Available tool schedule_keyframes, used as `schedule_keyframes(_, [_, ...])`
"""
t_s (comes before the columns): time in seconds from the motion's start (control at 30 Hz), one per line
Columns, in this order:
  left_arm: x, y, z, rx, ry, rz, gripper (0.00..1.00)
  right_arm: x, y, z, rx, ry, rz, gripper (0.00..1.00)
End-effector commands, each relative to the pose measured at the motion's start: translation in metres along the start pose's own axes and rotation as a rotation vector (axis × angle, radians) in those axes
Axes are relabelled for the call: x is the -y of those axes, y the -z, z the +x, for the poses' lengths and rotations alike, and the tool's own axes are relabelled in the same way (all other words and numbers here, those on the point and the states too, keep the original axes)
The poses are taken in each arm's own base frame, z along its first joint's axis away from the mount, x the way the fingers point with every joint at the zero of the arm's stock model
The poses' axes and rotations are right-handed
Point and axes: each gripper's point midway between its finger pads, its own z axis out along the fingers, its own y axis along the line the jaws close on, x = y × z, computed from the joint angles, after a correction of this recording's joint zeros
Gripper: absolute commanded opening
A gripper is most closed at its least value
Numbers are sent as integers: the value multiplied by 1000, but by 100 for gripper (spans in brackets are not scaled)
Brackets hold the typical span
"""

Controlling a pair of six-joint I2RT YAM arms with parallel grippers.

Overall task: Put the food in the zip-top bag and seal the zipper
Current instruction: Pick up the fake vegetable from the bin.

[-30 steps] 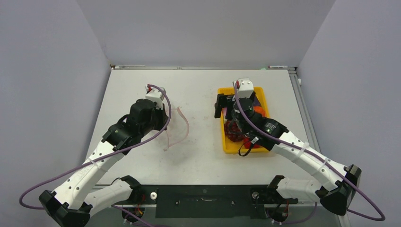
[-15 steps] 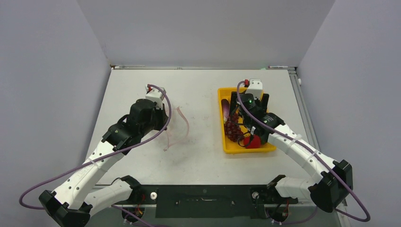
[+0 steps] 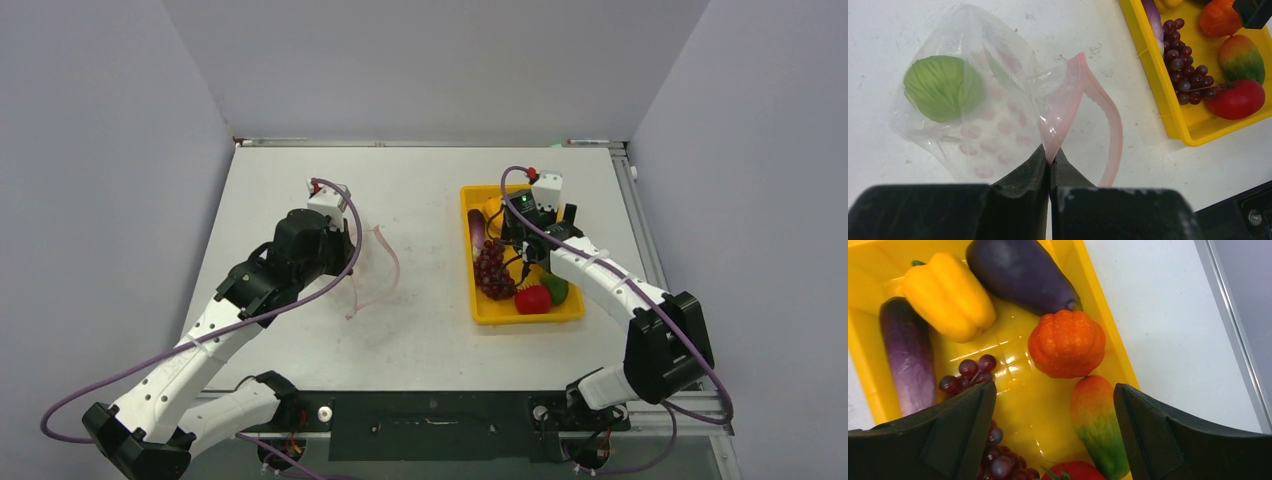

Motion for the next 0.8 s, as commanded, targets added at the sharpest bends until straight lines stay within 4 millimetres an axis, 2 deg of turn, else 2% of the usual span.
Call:
schedule_keyframes(0.0, [3, 5, -19, 74, 20, 19, 0, 11, -11, -9, 17, -50, 70, 90])
schedule_keyframes(0.3, [3, 6, -20, 80, 24, 23, 0, 20, -37, -1, -19, -60, 118, 90])
schedule_keyframes(0.77, [6, 7, -19, 77, 12, 43, 0, 11, -60, 5, -50, -35, 104, 90])
